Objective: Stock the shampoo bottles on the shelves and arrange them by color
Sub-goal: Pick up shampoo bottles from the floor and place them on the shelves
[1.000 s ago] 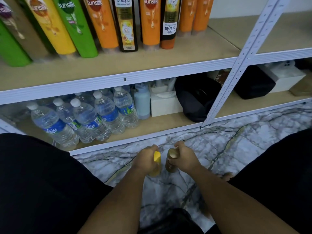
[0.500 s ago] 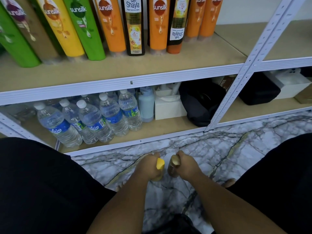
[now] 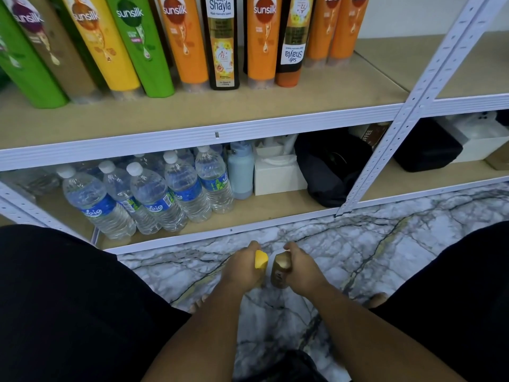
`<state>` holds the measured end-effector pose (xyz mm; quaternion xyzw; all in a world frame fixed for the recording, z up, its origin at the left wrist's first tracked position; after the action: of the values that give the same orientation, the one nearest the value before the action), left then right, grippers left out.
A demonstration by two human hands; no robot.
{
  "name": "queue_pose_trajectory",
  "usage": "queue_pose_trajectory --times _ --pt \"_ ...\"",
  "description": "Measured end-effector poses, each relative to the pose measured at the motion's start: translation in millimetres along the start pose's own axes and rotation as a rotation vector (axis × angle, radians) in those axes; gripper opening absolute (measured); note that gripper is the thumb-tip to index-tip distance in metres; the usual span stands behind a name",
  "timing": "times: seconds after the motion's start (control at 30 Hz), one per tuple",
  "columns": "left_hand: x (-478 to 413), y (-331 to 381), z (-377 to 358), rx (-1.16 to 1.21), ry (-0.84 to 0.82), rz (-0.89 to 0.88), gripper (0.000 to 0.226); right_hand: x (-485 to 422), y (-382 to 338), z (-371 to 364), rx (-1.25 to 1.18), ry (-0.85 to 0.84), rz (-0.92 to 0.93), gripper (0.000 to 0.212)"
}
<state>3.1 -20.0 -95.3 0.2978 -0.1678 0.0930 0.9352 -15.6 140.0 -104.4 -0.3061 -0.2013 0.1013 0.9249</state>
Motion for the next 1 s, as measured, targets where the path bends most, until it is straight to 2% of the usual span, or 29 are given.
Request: queue_pose_trajectory --times 0.1,0.17,0.27,0.4,0.5,0.7,0.83,1.0 --pt "2 1 3 0.027 -0.007 0.005 0.042 -1 3 1 0.001 0.002 -0.011 0.041" --pt "3 0 6 0.08 -0.005 0.008 0.036 0 4 2 -0.024 0.013 -0.016 0.036" --pt "0 4 24 0.185 0.014 0.031 0.035 0 -3 17 -0.107 0.089 -0.015 0.039" --pt "-6 29 77 0.386 0.119 0.017 0.053 0 -31 74 -0.369 0.329 0.03 0.046" --pt "-5 64 131 0.531 0.205 -0.082 0.052 4 -71 132 -0.553 0.5 0.155 0.049" --pt "29 161 257 0.588 0.412 -0.351 0.044 19 -158 256 -0.718 0.683 0.43 0.046" --pt "53 227 329 0.657 0.495 -0.556 0.038 22 -205 326 -0.741 0.691 0.593 0.044" --pt "49 277 378 0.628 0.598 -0.639 0.038 19 -233 389 -0.705 0.76 0.715 0.041"
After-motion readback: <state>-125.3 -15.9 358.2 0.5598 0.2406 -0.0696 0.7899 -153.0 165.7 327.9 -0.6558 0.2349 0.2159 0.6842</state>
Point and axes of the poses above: each hand's wrist, its own x-axis away from the middle knuckle, its own z-axis out of the back of the hand, y = z × x, the point moved 9 cm from there along -x, towards the middle knuckle, and after that the axes turned 6 degrees about z, right-handed, at the moved point
